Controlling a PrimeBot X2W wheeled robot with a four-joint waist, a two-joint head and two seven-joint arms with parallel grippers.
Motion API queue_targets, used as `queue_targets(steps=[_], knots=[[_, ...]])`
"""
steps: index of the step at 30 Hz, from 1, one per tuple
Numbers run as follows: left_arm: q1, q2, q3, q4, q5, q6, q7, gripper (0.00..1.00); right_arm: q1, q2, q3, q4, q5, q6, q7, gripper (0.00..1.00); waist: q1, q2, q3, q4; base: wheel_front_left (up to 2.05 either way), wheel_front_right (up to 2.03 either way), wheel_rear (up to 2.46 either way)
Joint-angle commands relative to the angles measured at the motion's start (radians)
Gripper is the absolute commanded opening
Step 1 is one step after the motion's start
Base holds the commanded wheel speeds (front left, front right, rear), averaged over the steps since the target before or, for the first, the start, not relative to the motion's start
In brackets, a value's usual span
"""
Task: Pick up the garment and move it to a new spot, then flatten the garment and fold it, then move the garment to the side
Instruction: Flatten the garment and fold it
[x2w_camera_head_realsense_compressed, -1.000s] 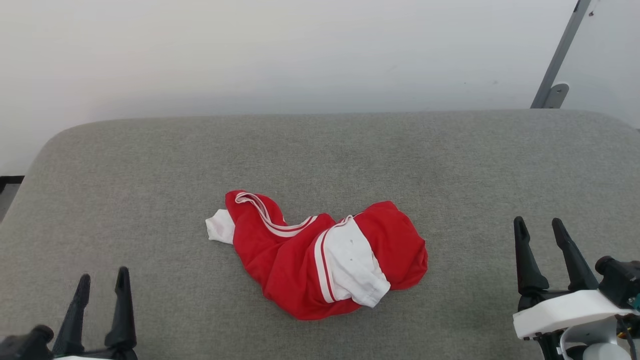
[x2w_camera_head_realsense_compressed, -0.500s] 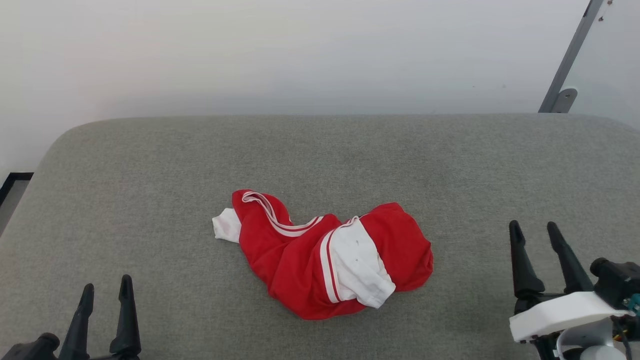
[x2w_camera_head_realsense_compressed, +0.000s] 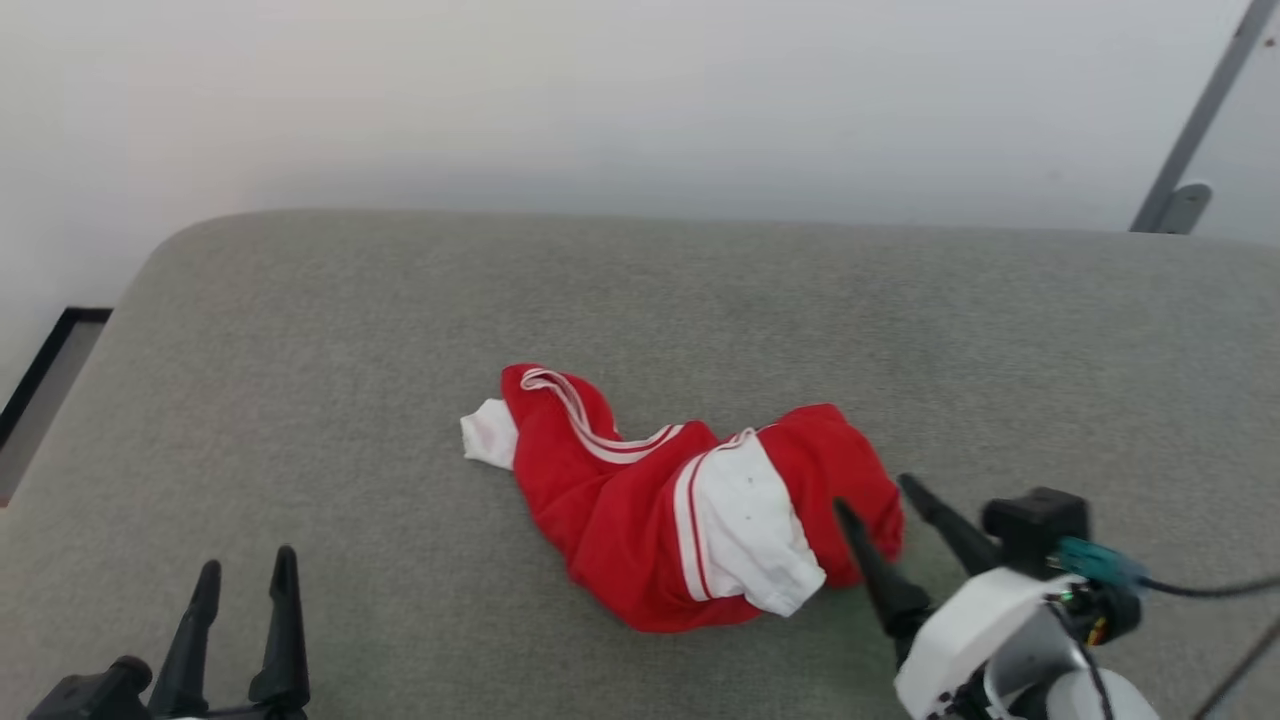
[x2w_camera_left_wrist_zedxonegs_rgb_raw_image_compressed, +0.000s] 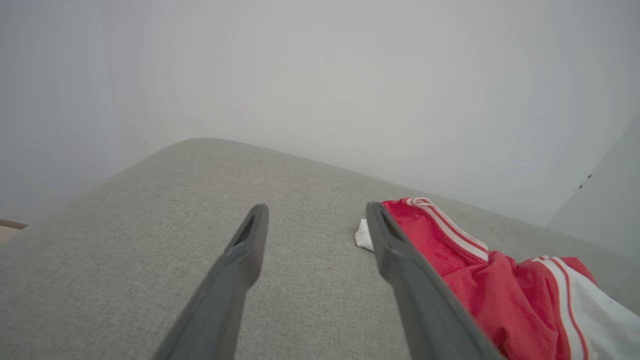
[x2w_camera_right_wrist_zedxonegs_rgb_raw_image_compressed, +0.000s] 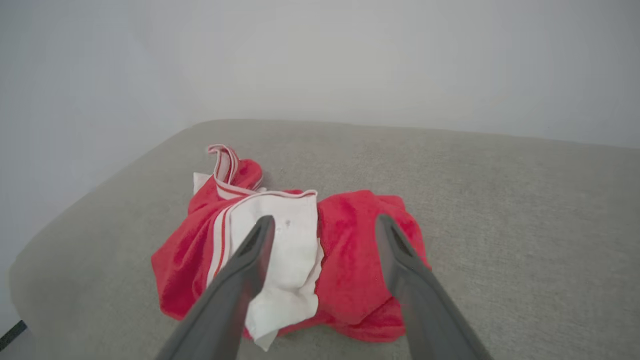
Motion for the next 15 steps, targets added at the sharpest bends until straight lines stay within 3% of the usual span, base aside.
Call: queue_targets(steps=[1,15], knots=[[-0.019,0.005,-0.01,0.001,-0.004,-0.002,-0.005,1.0,-0.026,-0.024,0.046,0.005,0.015,0.0,0.047,1.0,0.0,0.0,0.01,0.023,0.0,0.0,0.0],[-0.065,-0.003,-0.067,0.022,-0.025,-0.003,-0.005,1.0,-0.146,-0.116,0.203,0.134,0.038,0.0,0.335,1.0,0.0,0.0,0.057,0.135,0.0,0.0,0.0]])
